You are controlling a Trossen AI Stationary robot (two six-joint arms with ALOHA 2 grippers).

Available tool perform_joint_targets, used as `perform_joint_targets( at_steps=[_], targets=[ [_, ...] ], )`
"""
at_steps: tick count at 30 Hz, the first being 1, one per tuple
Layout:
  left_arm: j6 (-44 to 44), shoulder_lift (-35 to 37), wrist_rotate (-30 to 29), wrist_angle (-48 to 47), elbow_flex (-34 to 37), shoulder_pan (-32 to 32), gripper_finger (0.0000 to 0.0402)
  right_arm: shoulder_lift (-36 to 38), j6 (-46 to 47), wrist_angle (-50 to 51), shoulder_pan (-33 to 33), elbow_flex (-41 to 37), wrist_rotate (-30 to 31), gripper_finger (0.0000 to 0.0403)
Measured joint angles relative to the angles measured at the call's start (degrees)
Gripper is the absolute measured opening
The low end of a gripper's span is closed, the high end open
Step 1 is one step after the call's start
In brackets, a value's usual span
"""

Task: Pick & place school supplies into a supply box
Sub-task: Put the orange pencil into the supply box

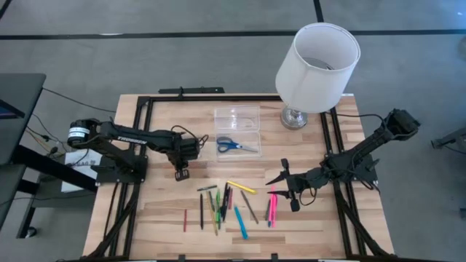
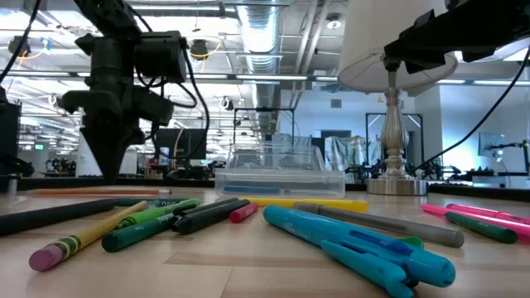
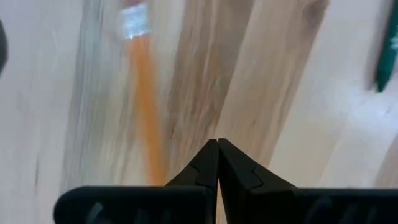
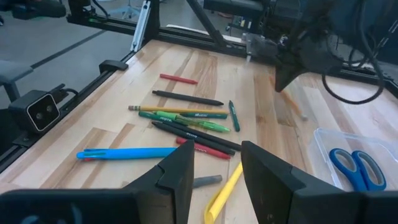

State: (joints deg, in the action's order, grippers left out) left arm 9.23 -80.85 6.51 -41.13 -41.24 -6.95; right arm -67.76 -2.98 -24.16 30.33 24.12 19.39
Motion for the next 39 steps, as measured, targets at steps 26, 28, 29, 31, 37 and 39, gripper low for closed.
perform_joint_targets(
  at_steps=[26, 28, 29, 31, 37, 39],
  targets=[
    [-6.95, 0.17, -20.23, 8.52, -1.32, -26.09, 0.0176, 0.0, 0.01, 0.0, 0.0, -0.02, 0.0, 0.0127],
    [-7.57, 0.17, -18.47, 10.11, -1.32, -28.88, 0.0195, 0.0, -0.02, 0.39, 0.0, -0.02, 0.0, 0.0127],
    [-7.86, 0.17, -17.78, 10.56, -1.32, -30.07, 0.0204, 0.0, -0.06, 0.5, 0.0, -0.02, 0.0, 0.0127],
    [-8.36, 0.12, -17.64, 11.41, -1.32, -32.07, 0.0219, 0.0, -0.38, 0.55, -0.06, -0.02, 0.0, 0.0127],
    [-9.09, -4.51, -17.81, 10.75, -1.35, -36.4, 0.0252, 0.0, -0.48, 0.59, -1.19, -0.02, 0.0, 0.0127],
    [-9.22, -7.34, -18.16, 10.65, -1.35, -37.11, 0.026, 0.0, -0.46, 1.06, -1.69, -0.02, 0.0, 0.0127]
  ],
)
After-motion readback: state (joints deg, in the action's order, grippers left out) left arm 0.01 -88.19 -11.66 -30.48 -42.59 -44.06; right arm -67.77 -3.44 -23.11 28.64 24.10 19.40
